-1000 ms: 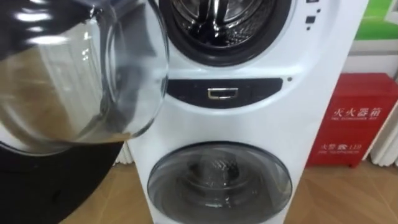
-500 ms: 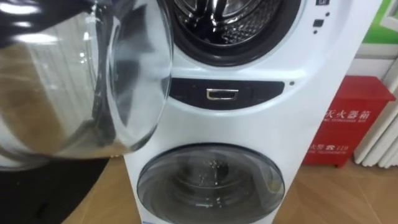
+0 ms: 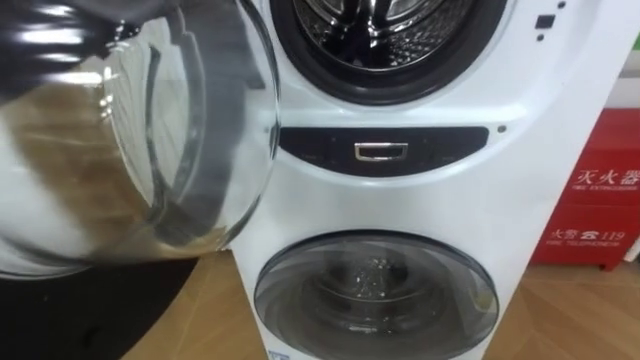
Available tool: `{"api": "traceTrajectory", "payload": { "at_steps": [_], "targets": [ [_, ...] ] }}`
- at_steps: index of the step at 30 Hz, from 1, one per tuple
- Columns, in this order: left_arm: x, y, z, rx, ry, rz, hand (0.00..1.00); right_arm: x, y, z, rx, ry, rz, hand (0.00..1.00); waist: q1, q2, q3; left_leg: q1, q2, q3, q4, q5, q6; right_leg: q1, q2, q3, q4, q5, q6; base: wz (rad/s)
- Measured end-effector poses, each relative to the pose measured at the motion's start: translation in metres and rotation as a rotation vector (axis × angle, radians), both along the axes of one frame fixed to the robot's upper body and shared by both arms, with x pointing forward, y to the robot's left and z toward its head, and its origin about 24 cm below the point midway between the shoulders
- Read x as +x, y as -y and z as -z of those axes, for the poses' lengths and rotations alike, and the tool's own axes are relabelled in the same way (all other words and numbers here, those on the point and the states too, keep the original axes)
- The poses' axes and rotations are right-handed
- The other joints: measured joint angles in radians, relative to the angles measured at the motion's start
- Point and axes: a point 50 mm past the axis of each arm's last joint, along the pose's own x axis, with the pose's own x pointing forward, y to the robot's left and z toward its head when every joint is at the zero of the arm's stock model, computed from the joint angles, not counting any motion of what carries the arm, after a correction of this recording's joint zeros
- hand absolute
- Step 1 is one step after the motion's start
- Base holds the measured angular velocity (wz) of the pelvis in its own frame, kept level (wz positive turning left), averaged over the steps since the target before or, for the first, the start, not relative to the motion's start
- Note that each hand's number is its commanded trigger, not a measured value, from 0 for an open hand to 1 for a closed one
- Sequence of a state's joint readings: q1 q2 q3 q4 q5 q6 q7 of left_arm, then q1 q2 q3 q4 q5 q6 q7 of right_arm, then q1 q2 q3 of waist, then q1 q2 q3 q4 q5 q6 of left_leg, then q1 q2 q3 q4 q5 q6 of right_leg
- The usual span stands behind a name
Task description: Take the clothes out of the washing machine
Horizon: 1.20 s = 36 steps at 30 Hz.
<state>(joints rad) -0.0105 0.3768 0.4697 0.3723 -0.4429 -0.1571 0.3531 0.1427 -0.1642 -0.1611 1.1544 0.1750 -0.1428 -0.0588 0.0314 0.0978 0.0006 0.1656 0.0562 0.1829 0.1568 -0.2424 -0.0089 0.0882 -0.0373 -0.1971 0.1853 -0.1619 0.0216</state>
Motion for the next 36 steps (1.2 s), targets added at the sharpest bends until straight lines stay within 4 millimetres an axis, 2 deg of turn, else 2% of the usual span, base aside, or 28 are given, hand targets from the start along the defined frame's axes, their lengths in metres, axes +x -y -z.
{"api": "traceTrajectory", "payload": {
  "at_steps": [5,10,13,15,16,17,18,21,25,28,30,36],
  "targets": [
    [0.011,0.006,-0.029,0.065,0.103,0.017,0.0,-0.005,0.003,-0.001,-0.006,-0.002,0.009,0.0,0.001,0.001,0.0009,-0.006,0.0,-0.009,0.0,0.0,0.0,-0.001,0.0,0.001,0.0,-0.001,0.002,0.04],
    [0.016,0.018,-0.069,0.15,0.248,0.079,0.0,-0.015,0.0,0.001,-0.002,-0.027,0.008,0.0,-0.004,-0.013,0.0025,-0.004,-0.001,-0.011,0.004,0.0,0.0,0.0,-0.001,0.002,0.0,-0.002,0.003,0.01],
    [0.023,0.035,-0.082,0.174,0.308,0.155,0.0,-0.011,-0.005,0.003,0.015,-0.038,-0.006,0.0,-0.025,-0.019,0.0095,-0.005,-0.004,-0.02,0.007,0.0,0.0,0.003,-0.004,-0.004,0.0,-0.002,0.003,0.06],
    [0.03,0.059,-0.088,0.164,0.353,0.255,0.0,-0.008,-0.012,0.005,0.035,-0.044,-0.031,0.0,-0.034,-0.029,0.0159,-0.013,-0.006,-0.026,0.01,0.0,0.0,0.002,-0.006,-0.011,-0.001,-0.005,0.001,0.06],
    [0.031,0.066,-0.09,0.16,0.368,0.288,0.0,-0.007,-0.014,0.005,0.042,-0.044,-0.036,0.0,-0.039,-0.032,0.0159,-0.019,-0.007,-0.034,0.011,0.001,0.001,0.0,-0.008,-0.016,0.0,-0.008,0.001,0.23],
    [0.035,0.083,-0.092,0.158,0.394,0.359,0.0,-0.005,-0.018,0.006,0.057,-0.047,-0.041,0.0,-0.056,-0.04,0.0162,-0.023,-0.012,-0.048,0.011,0.005,0.003,-0.005,-0.013,-0.027,0.0,-0.009,0.004,0.24],
    [0.039,0.101,-0.091,0.158,0.403,0.441,0.0,-0.005,-0.02,0.007,0.068,-0.052,-0.046,0.0,-0.057,-0.046,0.0138,-0.024,-0.014,-0.048,0.01,0.006,0.004,-0.01,-0.014,-0.027,0.001,-0.01,0.005,0.15],
    [0.044,0.131,-0.081,0.116,0.392,0.561,0.0,-0.001,-0.028,0.009,0.098,-0.067,-0.075,0.0,-0.059,-0.061,0.0012,-0.031,-0.015,-0.049,0.012,0.006,0.005,-0.016,-0.015,-0.024,0.002,-0.01,0.005,-0.01],
    [0.048,0.15,-0.072,0.074,0.355,0.657,0.0,0.006,-0.034,0.01,0.114,-0.058,-0.08,0.0,-0.058,-0.076,-0.0007,-0.032,-0.014,-0.056,0.012,0.006,0.005,-0.008,-0.015,-0.029,0.0,-0.01,0.005,0.07],
    [0.05,0.166,-0.071,0.061,0.355,0.733,0.0,0.012,-0.041,0.011,0.121,-0.064,-0.125,0.0,-0.061,-0.085,0.002,-0.027,-0.014,-0.066,0.012,0.006,0.005,0.002,-0.015,-0.036,-0.001,-0.01,0.005,0.1],
    [0.052,0.177,-0.065,0.038,0.338,0.796,0.0,0.015,-0.045,0.012,0.127,-0.065,-0.148,0.0,-0.071,-0.087,0.0108,-0.017,-0.014,-0.073,0.011,0.006,0.005,0.02,-0.017,-0.049,-0.002,-0.01,0.005,0.14],
    [0.05,0.2,-0.048,-0.019,0.274,0.92,0.0,0.015,-0.048,0.013,0.14,-0.065,-0.146,0.0,-0.085,-0.089,0.0132,-0.021,-0.015,-0.055,0.011,0.006,0.005,0.014,-0.015,-0.035,-0.004,-0.011,0.005,-0.06]
  ]
}}
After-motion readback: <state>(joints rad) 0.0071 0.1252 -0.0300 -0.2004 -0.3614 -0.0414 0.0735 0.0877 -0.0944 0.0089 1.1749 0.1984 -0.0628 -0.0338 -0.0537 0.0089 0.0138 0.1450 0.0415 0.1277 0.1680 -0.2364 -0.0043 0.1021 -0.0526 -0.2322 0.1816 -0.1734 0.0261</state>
